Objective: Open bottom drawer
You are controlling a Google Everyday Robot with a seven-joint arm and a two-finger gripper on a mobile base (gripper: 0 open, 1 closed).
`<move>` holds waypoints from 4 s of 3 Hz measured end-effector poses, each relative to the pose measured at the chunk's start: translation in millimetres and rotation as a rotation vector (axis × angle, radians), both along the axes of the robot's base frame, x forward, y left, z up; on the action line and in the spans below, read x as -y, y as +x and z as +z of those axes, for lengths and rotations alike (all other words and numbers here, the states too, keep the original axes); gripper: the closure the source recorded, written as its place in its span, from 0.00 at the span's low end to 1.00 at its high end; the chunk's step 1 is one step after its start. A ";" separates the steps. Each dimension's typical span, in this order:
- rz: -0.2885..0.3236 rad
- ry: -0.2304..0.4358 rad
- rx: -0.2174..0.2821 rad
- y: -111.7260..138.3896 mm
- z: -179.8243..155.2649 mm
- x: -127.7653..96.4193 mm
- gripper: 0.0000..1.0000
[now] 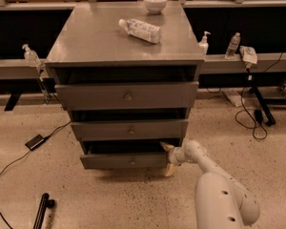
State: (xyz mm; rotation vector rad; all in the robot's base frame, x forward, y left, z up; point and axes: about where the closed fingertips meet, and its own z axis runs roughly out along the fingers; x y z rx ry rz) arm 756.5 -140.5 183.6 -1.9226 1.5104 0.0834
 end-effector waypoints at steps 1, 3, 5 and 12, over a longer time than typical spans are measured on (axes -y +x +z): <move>0.016 0.002 -0.039 1.3 -9.6 1.4 0.16; 0.044 0.004 -0.099 -4.1 -20.7 -1.3 0.57; 0.044 0.004 -0.099 -4.1 -17.8 -1.3 0.58; 0.033 0.010 -0.110 -9.6 -17.0 2.8 0.68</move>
Offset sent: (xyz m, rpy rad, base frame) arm 0.0191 -0.0117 -0.0400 0.0052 0.1381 0.0613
